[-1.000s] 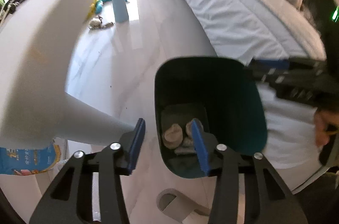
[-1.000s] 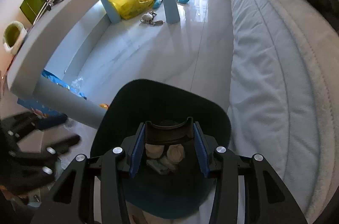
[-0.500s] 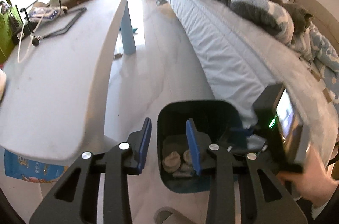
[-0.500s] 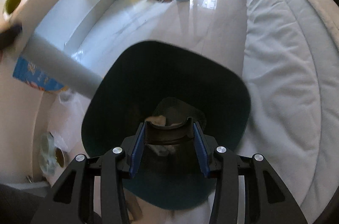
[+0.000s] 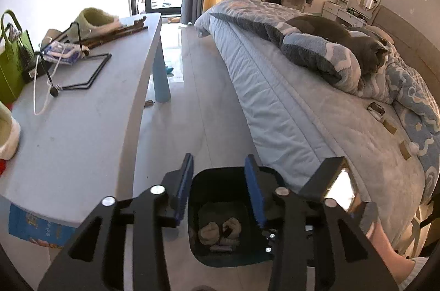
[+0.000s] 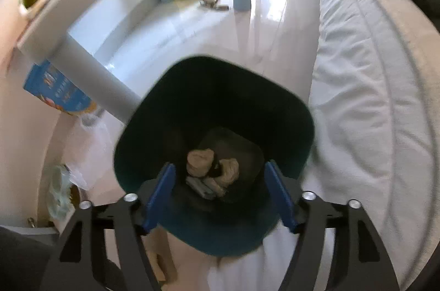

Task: Collect trash
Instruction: 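Move both tools from the bin back over the bed items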

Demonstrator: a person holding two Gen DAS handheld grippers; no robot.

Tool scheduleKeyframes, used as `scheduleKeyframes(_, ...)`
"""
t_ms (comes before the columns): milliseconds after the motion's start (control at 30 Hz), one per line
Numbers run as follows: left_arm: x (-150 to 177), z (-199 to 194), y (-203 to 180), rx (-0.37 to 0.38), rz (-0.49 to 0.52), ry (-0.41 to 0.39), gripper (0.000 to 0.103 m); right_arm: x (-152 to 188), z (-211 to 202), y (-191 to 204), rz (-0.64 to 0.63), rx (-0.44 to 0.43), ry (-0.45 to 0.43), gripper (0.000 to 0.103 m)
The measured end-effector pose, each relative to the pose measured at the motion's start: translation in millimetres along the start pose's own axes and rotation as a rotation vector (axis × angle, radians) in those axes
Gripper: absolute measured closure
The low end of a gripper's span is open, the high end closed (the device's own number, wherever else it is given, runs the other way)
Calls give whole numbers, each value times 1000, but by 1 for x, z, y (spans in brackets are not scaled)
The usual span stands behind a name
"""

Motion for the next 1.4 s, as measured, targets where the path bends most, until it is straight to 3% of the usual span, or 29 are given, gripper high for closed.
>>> scheduleKeyframes(100, -5, -7, -5, -38, 13, -19, 42, -5, -22, -6, 12, -13, -45, 27)
scheduleKeyframes(200, -11, -13, -14, -22, 3, -43, 27, -10, -46, -13, 33, -30, -100, 22)
scheduleKeyframes(533, -20, -15, -50, -9, 41, -65, 11, -5, -118, -50, 48, 20, -249, 15)
scheduleKeyframes(767, -26, -16, -89, 32, 65, -95, 6, 4, -153, -84, 60, 63, -320, 12)
scheduleKeyframes(967, -24, -8, -123, 75, 83, -80, 5, 16, -173, -117, 67, 155, -363, 9)
scheduleKeyframes(1400, -21, 8, -200, 113, 172, -62, 5, 62, -221, -211, 215, 241, -435, 8)
Point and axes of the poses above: each gripper's, at about its wrist camera, not at the fingertips, and z roughly the way its jaws point, y to its left, x to its underside, the point moved 9 cm from there along z, roughly the way its jaws point, and after that the axes turned 2 degrees about y, right-handed, at the moved point
